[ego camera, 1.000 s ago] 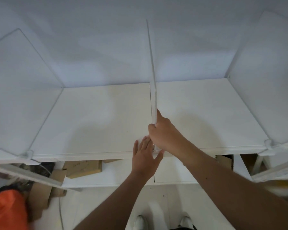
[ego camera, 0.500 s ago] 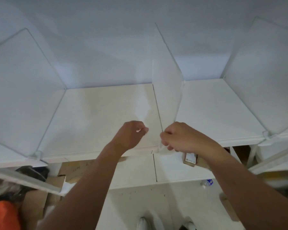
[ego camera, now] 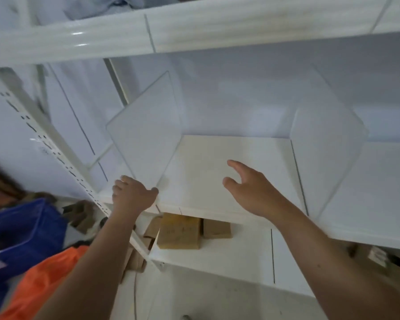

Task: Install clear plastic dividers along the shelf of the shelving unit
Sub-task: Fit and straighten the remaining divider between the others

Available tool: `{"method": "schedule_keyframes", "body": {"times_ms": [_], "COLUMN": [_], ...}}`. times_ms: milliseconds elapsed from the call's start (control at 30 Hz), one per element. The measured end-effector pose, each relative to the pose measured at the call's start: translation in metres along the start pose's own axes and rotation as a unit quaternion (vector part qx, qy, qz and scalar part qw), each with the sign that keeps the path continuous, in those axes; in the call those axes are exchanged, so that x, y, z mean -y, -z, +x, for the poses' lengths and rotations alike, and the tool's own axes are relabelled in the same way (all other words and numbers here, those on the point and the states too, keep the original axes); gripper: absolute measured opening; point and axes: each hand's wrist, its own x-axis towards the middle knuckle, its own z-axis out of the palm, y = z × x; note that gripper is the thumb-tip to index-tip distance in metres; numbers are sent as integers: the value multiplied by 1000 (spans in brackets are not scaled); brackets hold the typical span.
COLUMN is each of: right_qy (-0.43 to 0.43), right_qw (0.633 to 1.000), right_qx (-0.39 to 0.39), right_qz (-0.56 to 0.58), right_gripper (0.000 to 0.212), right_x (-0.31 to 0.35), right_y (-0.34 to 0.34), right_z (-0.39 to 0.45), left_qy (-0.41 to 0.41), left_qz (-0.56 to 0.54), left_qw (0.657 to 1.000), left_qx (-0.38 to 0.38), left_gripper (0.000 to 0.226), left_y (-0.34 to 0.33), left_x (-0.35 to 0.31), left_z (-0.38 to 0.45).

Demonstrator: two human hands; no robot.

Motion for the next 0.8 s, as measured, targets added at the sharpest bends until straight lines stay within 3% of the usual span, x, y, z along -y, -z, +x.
{"method": "schedule_keyframes", "body": {"times_ms": [100,167,367,467,600,800], "right_qy": [-9,-21,-47,-46,-41,-88], "right_qw": [1000,999,998,999,998,993], "right_qx": [-26,-49,-26,-16,-34,-11], "right_qz": [-9,1,11,-8,-25,-73], "right_gripper": [57,58,81,87,79,84], "right_x": [27,45,120,152,166,158], "right_y": [-30,-58,-160,-188,-201,-210], "right_z": [22,44,115,140,164,173], "left_qy": [-61,-145,-371,-399,-445,-456], "left_qz": [-197,-244,-100,-69,-23,-102], "left_qw": [978,959,922,907,882,876], "left_qx": [-40,-18,56,119,152,121], "left_gripper": [96,84,58,49,29,21], "left_y": [-3,-5,-20,-30,-43,-57], "left_x": [25,39,85,92,99,103], "left_z": [33,55,122,139,156,154]}}
